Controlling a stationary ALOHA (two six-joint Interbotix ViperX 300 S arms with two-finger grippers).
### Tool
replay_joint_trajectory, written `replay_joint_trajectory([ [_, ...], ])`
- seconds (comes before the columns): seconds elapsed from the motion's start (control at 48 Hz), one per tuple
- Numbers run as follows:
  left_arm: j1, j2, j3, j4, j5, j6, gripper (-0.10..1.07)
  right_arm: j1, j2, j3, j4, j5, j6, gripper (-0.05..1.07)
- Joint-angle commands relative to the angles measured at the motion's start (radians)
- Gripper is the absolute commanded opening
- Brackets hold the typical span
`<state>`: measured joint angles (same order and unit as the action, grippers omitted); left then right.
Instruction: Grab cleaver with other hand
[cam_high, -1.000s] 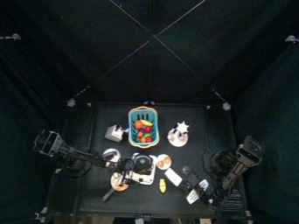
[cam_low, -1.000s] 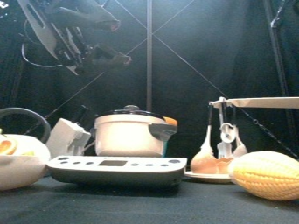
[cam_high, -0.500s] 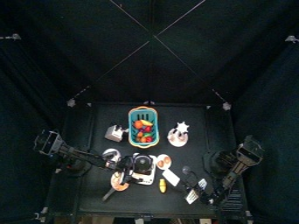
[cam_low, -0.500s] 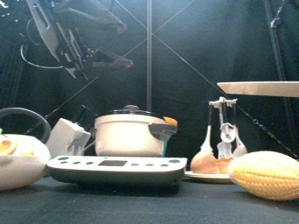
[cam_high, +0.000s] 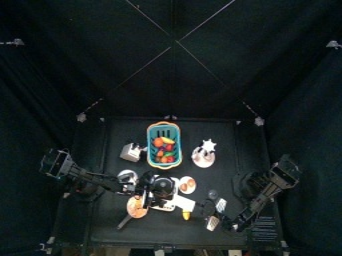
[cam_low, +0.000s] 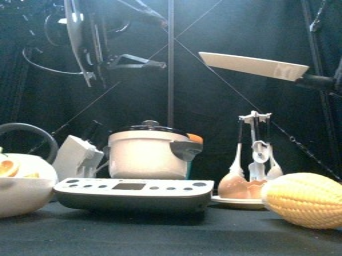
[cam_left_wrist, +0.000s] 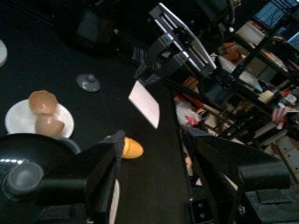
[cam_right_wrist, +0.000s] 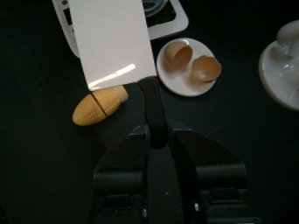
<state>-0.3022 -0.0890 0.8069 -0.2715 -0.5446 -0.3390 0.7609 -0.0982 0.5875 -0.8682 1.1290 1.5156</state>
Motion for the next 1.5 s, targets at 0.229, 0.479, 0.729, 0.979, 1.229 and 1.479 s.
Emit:
replay_joint_trajectory([
  [0.229, -0.009, 0.064, -0.057, -0.126, -0.031, -0.035, 0.90, -0.037, 0.037, -0.063, -0.034, 0.086, -0.074, 0.40],
  [0.479, -0.003, 0.051, -0.026, -0.175, -0.084, -0.031, 0.90, -0.035, 0.038, -0.063, -0.041, 0.094, -0.078, 0.40],
  [0.729, 0.002, 0.002, 0.035, -0.198, -0.092, -0.037, 0.90, -0.012, 0.035, -0.071, -0.031, 0.115, -0.077, 0.40],
  [0.979, 0.002, 0.060, -0.012, -0.199, -0.092, -0.037, 0.90, -0.020, 0.037, -0.075, -0.078, 0.117, -0.077, 0.40],
  [1.229, 0.020, 0.089, -0.044, -0.198, -0.092, -0.037, 0.87, -0.023, 0.046, -0.081, -0.100, 0.114, -0.077, 0.40],
  [1.479, 0.020, 0.109, -0.055, -0.215, -0.092, -0.038, 0.65, -0.028, 0.046, -0.081, -0.115, 0.114, -0.078, 0.40],
])
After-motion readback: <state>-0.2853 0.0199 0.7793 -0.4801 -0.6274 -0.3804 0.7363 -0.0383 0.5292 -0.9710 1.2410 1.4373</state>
